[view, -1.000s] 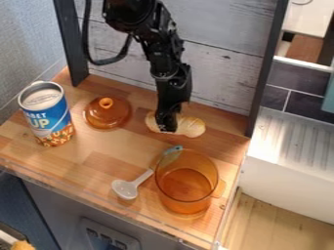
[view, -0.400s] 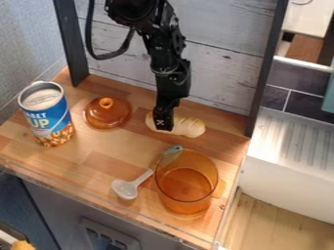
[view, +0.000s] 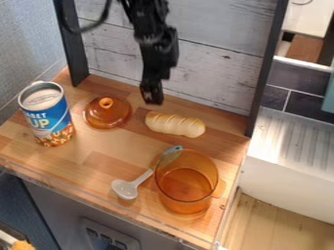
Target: Move the bread to the upper right of the table
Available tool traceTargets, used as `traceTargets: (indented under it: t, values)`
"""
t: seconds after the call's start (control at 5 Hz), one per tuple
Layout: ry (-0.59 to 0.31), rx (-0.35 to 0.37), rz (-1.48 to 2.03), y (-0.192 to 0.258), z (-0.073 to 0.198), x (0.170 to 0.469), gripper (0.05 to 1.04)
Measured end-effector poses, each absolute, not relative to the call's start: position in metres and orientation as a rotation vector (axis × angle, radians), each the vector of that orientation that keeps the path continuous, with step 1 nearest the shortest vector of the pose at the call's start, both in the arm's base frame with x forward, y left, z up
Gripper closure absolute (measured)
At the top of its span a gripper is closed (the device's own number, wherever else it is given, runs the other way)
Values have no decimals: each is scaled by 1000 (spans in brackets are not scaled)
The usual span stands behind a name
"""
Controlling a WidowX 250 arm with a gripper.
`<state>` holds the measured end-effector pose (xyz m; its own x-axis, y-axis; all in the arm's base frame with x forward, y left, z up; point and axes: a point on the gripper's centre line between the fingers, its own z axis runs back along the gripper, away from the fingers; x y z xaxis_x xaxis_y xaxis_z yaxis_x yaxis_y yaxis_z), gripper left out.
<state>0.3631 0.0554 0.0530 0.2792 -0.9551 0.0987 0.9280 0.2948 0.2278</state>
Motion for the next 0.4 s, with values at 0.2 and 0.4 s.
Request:
traceTargets:
  t: [0.2, 0.4]
  values:
    - [-260, 183, -1234, 67, 73, 349, 83]
    - [-263, 189, -1232, 69, 74, 349, 83]
